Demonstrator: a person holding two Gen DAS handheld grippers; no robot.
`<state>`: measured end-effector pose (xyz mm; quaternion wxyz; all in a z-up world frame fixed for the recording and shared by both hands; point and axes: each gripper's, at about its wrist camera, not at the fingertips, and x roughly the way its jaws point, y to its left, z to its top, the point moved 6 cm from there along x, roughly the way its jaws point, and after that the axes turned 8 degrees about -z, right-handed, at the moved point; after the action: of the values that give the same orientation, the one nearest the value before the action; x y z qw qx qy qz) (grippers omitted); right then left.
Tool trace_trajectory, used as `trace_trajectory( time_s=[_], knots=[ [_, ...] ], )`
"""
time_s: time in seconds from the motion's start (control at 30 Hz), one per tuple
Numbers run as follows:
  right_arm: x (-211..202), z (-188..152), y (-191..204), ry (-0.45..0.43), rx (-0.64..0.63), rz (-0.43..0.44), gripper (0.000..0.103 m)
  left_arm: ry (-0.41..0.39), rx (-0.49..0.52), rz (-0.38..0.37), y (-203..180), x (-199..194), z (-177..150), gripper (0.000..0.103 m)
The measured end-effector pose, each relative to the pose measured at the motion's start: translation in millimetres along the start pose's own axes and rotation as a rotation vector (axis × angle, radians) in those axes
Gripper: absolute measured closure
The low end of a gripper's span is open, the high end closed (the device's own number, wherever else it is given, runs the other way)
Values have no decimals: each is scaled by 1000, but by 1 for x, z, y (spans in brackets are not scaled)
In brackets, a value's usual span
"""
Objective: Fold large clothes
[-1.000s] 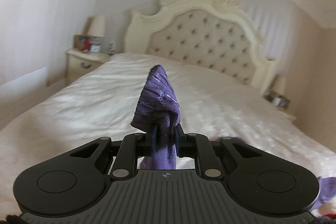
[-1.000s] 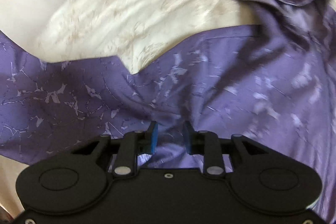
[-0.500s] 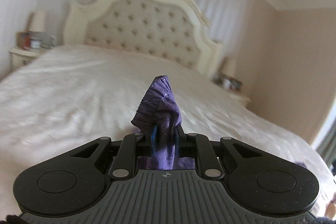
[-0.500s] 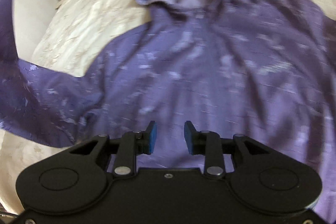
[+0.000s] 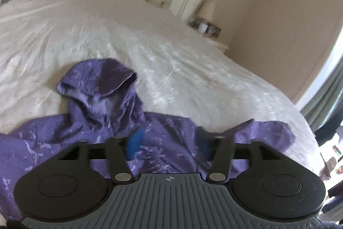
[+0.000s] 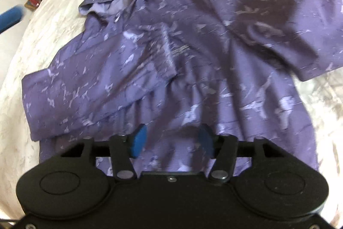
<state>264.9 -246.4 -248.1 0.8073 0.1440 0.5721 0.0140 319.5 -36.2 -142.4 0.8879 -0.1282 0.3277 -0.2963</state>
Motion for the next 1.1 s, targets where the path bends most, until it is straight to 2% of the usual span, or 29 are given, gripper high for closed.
trace_trajectory(
  time_s=[0.07, 0.13, 0.27, 0.33, 0.4, 0.63, 0.67, 0.73, 0.77, 0.8, 0.9, 0.97, 1.03, 1.1],
  knots=[
    [-2, 5, -5, -7, 21, -2, 40, -3, 36, 14, -2, -14, -6, 36],
    [-5, 13, -9, -27, 44, 4, 38, 19, 52, 74, 9, -25, -18, 36],
    [-7, 32, -5, -79, 59, 28, 31, 111, 24, 254, 60, -46, -52, 36],
    [-2, 41, 1, -80, 50, 45, 29, 168, -21, 345, 96, -58, -69, 36],
    [7, 48, 7, -80, 24, 43, 29, 197, -74, 402, 124, -72, -82, 36],
    [56, 74, 26, -42, -73, -47, 28, 235, -129, 517, 159, -101, -102, 36],
    [58, 76, 29, -41, -92, -58, 31, 235, -137, 525, 162, -102, -106, 36],
    [57, 78, 38, -42, -131, -51, 68, 239, -139, 541, 161, -100, -108, 36],
    [54, 79, 43, -33, -139, -49, 72, 240, -138, 548, 162, -100, -111, 36],
    [44, 82, 49, -43, -143, -11, 78, 241, -135, 554, 163, -99, -113, 36],
    [-13, 91, 68, -138, -133, 189, 86, 239, -111, 557, 163, -97, -112, 36],
    [-57, 98, 67, -247, -126, 246, 87, 231, -90, 555, 160, -96, -110, 36],
    [-73, 103, 54, -309, -111, 183, 87, 217, -76, 550, 158, -94, -106, 36],
    [-55, 104, 33, -272, -92, 63, 87, 216, -65, 541, 158, -89, -103, 36]
  ],
)
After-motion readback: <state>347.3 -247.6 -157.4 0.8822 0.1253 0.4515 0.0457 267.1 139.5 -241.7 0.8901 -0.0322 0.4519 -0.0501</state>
